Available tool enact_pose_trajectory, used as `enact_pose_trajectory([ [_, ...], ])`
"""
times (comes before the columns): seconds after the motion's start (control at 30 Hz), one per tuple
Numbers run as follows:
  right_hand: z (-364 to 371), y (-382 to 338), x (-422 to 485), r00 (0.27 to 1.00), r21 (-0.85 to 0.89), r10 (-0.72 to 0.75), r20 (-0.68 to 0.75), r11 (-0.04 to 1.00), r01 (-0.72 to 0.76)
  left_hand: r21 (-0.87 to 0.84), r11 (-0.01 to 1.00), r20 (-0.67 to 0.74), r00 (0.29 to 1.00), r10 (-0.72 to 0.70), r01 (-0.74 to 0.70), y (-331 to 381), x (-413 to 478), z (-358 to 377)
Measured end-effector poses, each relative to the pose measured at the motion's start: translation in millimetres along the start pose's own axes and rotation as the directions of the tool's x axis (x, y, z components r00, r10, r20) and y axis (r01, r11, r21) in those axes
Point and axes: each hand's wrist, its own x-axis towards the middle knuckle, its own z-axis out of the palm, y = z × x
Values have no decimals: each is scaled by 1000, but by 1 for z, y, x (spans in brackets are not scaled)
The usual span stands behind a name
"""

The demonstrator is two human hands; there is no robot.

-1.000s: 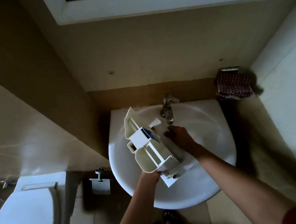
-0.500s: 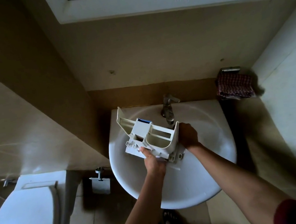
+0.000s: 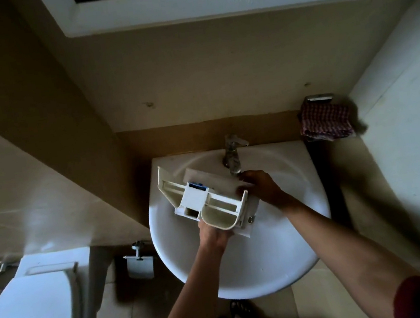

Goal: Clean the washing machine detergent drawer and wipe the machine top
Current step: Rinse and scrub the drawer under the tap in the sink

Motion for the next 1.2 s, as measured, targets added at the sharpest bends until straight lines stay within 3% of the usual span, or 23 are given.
enact_pose_trajectory([
  [0.17, 8, 4, 1, 991, 33, -58, -124, 997, 63, -54, 998, 138, 990, 24, -17, -4, -11, -13],
  [0.27, 9, 2, 3, 998, 159, 7, -62, 987, 3, 35, 989, 149, 979, 138, -145, -8, -4, -18],
  [0.37, 6, -3, 6, 998, 317, 53, 32, 947, -61, -19, 967, 199, 946, 254, -255, -7, -6, -17],
  [0.5, 8, -4, 9, 996, 258, 75, 48, 962, -84, 77, 976, -8, 979, 204, -203, -12, -8, -24],
  [0.6, 15, 2, 8, 994, 156, 55, -93, 987, -40, 53, 997, -154, 986, 66, -59, -12, -11, -25],
  [0.63, 17, 4, 7, 989, 158, 48, -143, 987, -25, 29, 999, -164, 985, 50, -46, -11, -11, -26],
  [0.7, 20, 5, 2, 978, 205, 57, -200, 979, -15, -128, 989, -35, 997, 73, -77, -8, -15, -21],
  [0.77, 24, 5, -2, 974, 223, 64, -218, 975, -14, -80, 989, -49, 991, 121, -125, -9, -16, -24],
  [0.87, 39, 2, -11, 963, 467, 171, -208, 883, -56, 86, 988, -118, 983, 139, -129, -10, -17, -30],
  [0.93, 50, 1, -17, 953, 637, 253, -164, 765, -94, 140, 979, -64, 986, 155, -145, -10, -18, -25],
  [1.1, 53, -1, -25, 964, 723, 264, -22, 671, -167, 107, 940, 99, 944, 314, -324, -6, -16, -20],
  [1.2, 53, -3, -24, 954, 707, 297, -48, 684, -177, 59, 969, 99, 967, 235, -242, -7, -15, -19],
])
